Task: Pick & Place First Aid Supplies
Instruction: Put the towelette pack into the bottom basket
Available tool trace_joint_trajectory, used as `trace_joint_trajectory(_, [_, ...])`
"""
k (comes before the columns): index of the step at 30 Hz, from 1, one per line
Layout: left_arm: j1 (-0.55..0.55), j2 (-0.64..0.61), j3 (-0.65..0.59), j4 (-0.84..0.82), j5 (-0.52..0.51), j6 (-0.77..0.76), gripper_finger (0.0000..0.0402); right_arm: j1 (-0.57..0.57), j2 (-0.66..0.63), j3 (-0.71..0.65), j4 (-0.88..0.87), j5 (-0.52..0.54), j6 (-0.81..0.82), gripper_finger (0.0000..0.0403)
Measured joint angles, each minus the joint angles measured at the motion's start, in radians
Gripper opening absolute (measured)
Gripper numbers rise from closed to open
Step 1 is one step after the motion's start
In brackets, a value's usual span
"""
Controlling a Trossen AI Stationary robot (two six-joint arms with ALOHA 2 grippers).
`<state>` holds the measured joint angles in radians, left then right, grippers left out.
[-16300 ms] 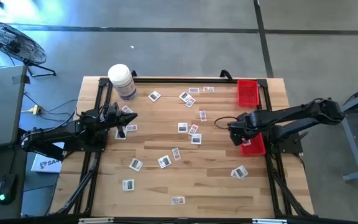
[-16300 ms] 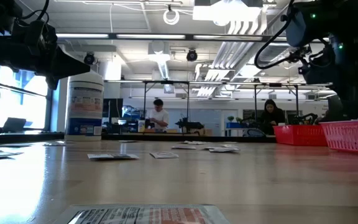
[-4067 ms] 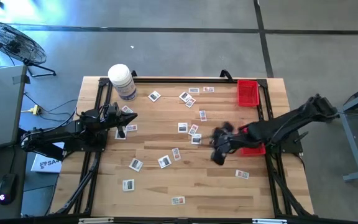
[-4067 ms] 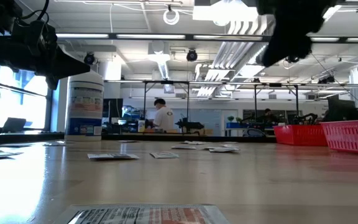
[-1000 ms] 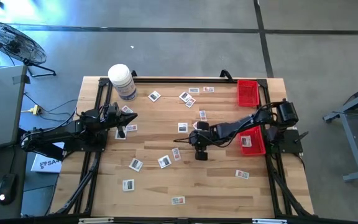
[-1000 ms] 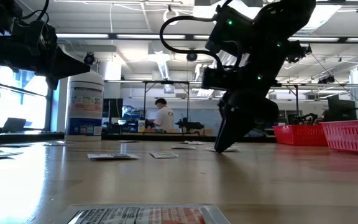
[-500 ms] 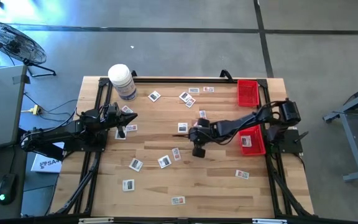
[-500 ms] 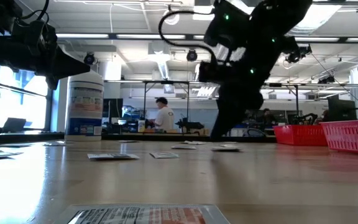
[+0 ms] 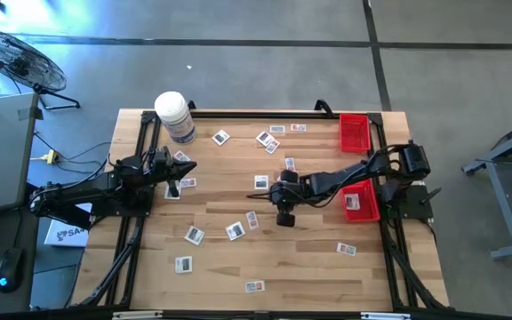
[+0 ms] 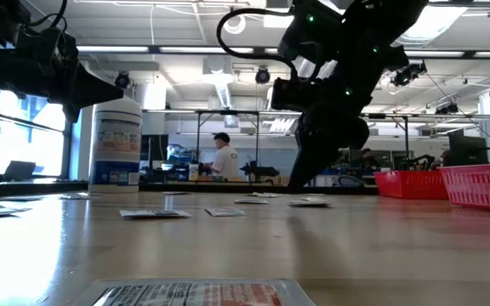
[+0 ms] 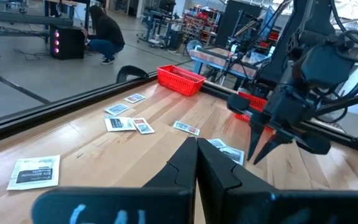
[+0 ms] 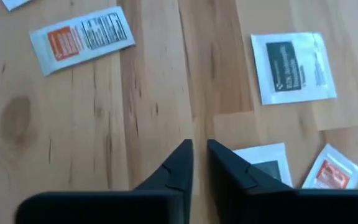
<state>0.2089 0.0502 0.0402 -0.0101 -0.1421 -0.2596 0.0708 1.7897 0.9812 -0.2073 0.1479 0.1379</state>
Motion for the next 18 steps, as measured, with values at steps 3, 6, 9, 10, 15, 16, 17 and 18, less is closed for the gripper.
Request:
trace_joint_trajectory(3, [0.000,0.000,0.000,0.000,0.000,0.000,0.0001,-0.003,0.000,-0.002,0.002,0.015,-0.017,0.0080])
trace_joint_trajectory(6, [0.000,0.000,0.000,0.000,0.000,0.000,0.0001,-0.017,0.004,-0.003,0.007,0.002,-0.017,0.0103])
trace_joint_trajectory(9, [0.000,0.000,0.000,0.000,0.000,0.000,0.0001,-0.036,0.013,-0.019,0.020,-0.022,-0.010,0.0114])
trace_joint_trajectory(10, [0.000,0.000,0.000,0.000,0.000,0.000,0.0001,-0.042,0.019,-0.022,0.022,-0.023,-0.009,0.0116])
trace_joint_trajectory(15, [0.000,0.000,0.000,0.000,0.001,0.000,0.0001,-0.063,0.029,-0.040,0.035,-0.052,-0.008,0.0112])
trace_joint_trajectory(16, [0.000,0.000,0.000,0.000,0.000,0.000,0.0001,-0.065,0.029,-0.047,0.043,-0.055,-0.008,0.0109])
trace_joint_trajectory(17, [0.000,0.000,0.000,0.000,0.001,0.000,0.0001,-0.066,0.029,-0.050,0.047,-0.057,-0.008,0.0106])
trace_joint_trajectory(18, [0.000,0.000,0.000,0.000,0.001,0.000,0.0001,-0.068,0.032,-0.059,0.061,-0.060,-0.008,0.0102])
